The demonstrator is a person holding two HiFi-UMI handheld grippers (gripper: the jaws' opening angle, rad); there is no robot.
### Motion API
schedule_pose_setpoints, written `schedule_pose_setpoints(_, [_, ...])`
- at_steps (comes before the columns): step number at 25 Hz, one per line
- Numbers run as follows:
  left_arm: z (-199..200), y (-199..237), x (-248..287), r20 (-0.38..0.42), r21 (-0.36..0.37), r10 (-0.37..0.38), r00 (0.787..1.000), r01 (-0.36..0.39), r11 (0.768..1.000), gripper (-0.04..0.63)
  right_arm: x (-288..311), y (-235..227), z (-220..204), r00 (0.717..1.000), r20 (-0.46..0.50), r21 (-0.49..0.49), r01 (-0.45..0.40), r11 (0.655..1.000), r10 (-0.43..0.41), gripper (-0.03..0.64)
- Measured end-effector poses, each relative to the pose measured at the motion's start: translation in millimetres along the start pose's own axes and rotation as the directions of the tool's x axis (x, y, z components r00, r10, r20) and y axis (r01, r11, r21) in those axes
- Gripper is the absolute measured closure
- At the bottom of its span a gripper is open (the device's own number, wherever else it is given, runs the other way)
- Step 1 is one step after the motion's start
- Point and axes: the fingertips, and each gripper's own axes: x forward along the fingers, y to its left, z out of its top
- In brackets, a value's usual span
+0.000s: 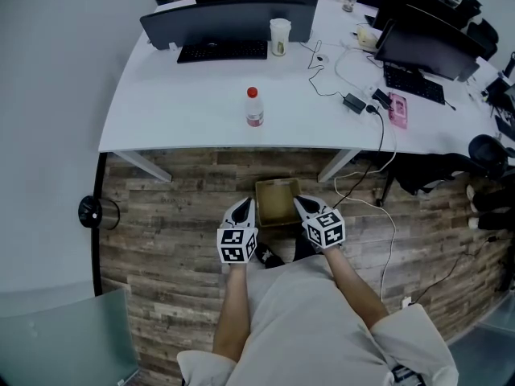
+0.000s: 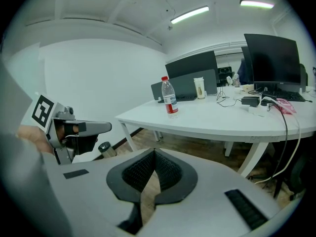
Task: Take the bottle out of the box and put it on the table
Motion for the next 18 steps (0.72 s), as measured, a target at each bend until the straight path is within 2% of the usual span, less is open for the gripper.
schedule_pose_setpoints(18, [-2.5,7.6,-2.1,0.005,-0.019,0.001,1.000,-0.001,1.000,0.580,5.7,3.6,-3.8,0.999,-0.036,-0.030,0.006,1.000,-0.007,0.577])
